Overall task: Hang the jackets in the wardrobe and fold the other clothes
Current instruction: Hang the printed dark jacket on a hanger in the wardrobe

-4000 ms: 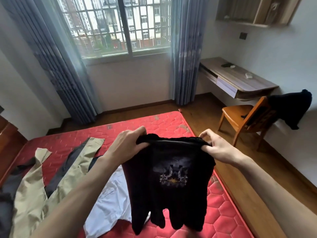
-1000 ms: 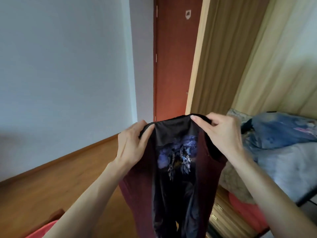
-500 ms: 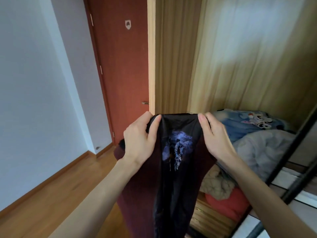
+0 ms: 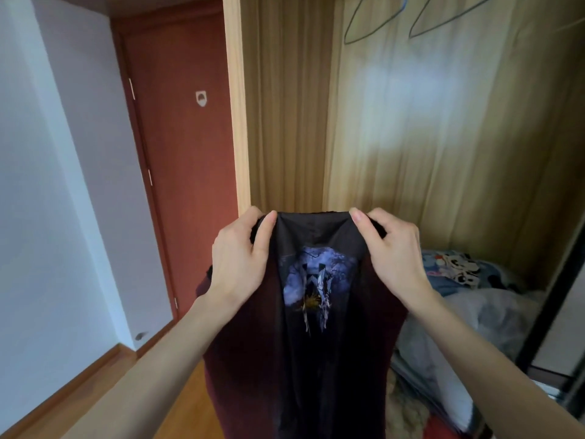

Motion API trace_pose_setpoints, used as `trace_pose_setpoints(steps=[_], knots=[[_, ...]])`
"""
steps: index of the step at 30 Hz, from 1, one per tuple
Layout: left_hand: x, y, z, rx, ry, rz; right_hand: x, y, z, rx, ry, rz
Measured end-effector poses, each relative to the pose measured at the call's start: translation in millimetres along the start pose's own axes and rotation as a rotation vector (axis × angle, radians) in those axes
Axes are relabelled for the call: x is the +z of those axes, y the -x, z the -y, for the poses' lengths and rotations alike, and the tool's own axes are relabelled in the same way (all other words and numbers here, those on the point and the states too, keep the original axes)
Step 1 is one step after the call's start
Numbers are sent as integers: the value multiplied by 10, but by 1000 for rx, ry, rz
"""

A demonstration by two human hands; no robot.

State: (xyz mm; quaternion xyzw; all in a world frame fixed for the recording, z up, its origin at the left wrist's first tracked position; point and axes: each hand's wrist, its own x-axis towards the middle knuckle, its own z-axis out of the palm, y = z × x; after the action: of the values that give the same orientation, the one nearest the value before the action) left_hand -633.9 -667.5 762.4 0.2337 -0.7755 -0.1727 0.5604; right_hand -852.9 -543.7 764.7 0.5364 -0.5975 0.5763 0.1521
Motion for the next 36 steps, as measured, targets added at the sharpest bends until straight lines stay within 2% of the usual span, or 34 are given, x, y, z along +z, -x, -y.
trace_pose_setpoints(steps=[6,14,19,27,36], knots=[[317,-426,24,61,27,7,-118,-475,-308,-3,-1,16],[747,-1014,-116,6,134,-33,-292,-1108,-689,-68,-38,53],[984,-1394,-251,51,140,-71,-405,-1504,-895,-96,-59,56],[1202,-1952,-243,67,133,-136,-340,-2089,-973,-146,-112,70],[1396,-2444,-120,125,131,-119,-212,-2586,-1185,-132,-78,160]])
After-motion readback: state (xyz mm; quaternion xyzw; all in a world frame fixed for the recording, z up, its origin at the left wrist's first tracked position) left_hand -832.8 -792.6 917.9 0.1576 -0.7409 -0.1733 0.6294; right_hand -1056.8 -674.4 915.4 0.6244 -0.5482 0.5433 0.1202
